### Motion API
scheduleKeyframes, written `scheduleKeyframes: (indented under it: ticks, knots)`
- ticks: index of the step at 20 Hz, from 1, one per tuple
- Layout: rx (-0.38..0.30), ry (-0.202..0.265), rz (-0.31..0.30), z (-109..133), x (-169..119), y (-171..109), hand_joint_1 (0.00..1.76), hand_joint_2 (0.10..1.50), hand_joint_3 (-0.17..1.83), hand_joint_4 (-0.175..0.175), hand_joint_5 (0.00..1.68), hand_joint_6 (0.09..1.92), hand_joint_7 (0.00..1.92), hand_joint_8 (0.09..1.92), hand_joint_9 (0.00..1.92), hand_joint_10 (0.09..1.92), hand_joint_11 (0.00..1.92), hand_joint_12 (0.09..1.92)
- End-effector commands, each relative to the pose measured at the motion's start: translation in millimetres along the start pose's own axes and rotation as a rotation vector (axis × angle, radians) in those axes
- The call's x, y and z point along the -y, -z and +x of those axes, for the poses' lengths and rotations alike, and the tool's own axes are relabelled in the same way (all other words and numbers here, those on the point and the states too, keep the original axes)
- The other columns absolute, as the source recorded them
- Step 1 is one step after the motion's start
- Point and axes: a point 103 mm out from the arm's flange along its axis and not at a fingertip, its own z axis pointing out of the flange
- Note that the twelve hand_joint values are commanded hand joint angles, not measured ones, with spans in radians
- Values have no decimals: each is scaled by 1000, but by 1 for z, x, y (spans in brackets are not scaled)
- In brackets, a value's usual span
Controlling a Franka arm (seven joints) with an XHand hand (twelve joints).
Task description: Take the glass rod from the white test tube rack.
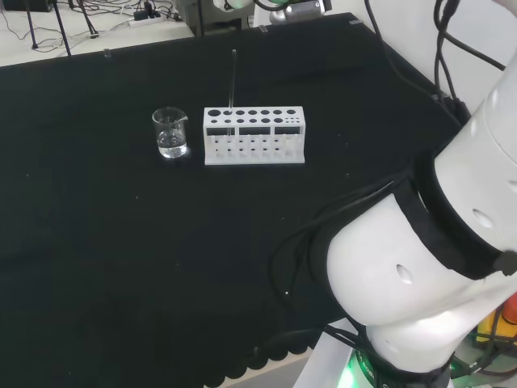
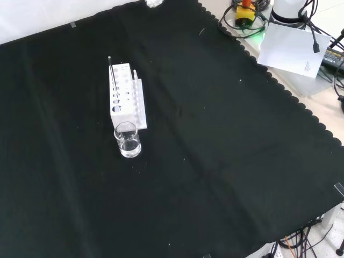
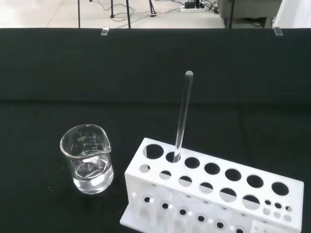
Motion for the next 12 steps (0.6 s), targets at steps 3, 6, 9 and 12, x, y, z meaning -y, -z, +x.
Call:
scheduleKeyframes:
  ticks: [3, 6, 9, 12]
  knots:
    - [31, -42, 51, -16, -38, -4, 439, 991, 451, -130, 77, 87, 0, 748, 38, 887, 0, 1266]
    - [21, -37, 57, -24, -48, -17, 438, 993, 451, -129, 82, 87, 0, 755, 38, 888, 0, 1266]
    - [14, -19, 70, -25, -55, -28, 436, 995, 450, -129, 89, 87, 3, 766, 48, 891, 0, 1268]
    - [8, -22, 82, -23, -60, -36, 431, 1002, 449, -129, 93, 87, 4, 783, 67, 892, 0, 1282]
